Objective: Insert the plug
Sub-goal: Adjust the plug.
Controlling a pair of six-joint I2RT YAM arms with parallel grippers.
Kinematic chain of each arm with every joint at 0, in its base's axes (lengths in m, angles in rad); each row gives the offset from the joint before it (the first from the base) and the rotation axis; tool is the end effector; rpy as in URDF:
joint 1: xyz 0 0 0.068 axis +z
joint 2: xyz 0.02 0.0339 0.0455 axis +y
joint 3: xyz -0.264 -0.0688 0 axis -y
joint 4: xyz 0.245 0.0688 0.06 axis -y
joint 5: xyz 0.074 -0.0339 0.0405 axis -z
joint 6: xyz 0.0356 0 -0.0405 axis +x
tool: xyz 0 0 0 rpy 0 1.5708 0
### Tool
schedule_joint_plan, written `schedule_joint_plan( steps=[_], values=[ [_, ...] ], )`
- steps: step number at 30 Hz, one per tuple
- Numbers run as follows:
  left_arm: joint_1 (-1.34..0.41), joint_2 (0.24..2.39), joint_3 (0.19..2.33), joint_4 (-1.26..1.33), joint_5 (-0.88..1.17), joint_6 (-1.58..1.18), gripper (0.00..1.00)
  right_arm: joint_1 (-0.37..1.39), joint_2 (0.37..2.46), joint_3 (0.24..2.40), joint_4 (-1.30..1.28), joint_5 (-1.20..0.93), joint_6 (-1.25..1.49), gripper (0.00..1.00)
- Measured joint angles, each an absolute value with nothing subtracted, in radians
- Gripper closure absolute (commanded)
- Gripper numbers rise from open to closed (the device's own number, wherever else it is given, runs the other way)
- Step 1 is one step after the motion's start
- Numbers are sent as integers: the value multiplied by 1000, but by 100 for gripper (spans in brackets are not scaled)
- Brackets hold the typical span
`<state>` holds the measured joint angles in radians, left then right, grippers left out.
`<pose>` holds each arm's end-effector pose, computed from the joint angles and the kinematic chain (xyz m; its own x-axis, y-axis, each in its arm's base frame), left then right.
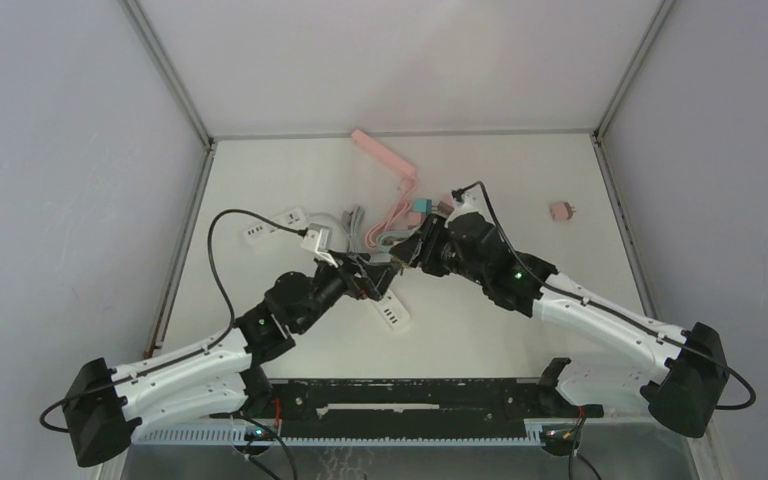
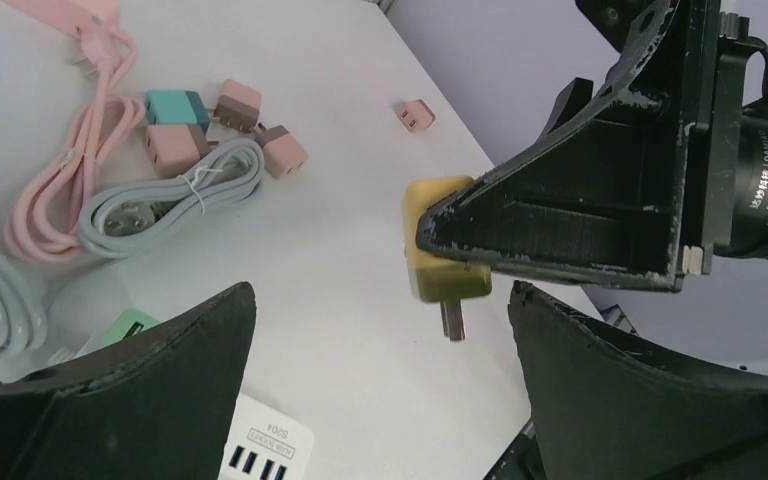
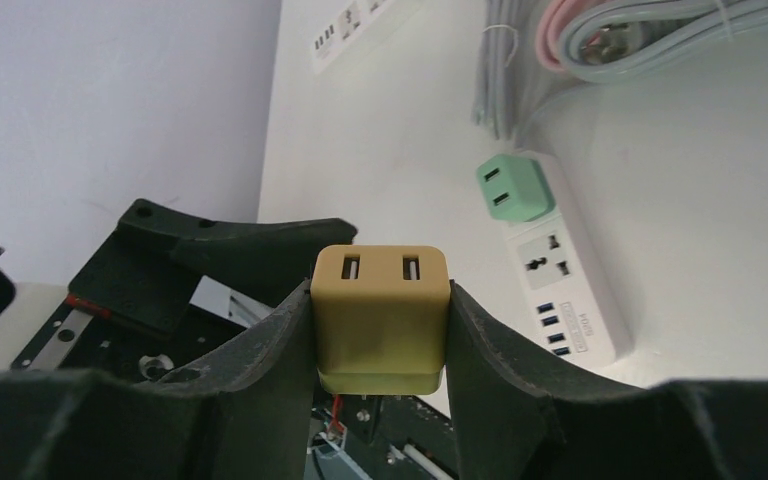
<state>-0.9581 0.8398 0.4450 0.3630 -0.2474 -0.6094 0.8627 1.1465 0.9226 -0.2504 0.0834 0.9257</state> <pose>0.1230 -0.1598 0.2678 -0.3884 -0.4124 -0.8240 0.5245 0.6363 -0.5657 0.1719 0.1963 0.3082 -0.7449 0.3543 -0.5653 -0.1888 0.7008 0.6880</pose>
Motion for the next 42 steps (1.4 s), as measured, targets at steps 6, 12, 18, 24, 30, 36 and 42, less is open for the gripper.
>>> schedule_joint_plan(
  steps=[6,12,18,24,30,36,42],
  values=[
    [-980,879,445,430,-260,-582,6,898,1145,921,-212,82,970,56],
    [-999,898,445,471,-263,-564,22,913,1125,895,-175,100,1005,56],
    [-1001,901,432,525,-260,-537,39,915,1113,888,-167,107,1028,55],
    [-1007,909,432,564,-246,-513,42,921,1103,885,-167,119,1044,57],
    [-1009,909,432,568,-239,-492,44,926,1096,879,-167,118,1052,57],
    [-1014,909,428,592,-229,-487,62,935,1096,879,-160,128,1060,57],
    [-1018,908,401,634,-222,-471,82,941,1096,861,-144,139,1067,45]
  ],
)
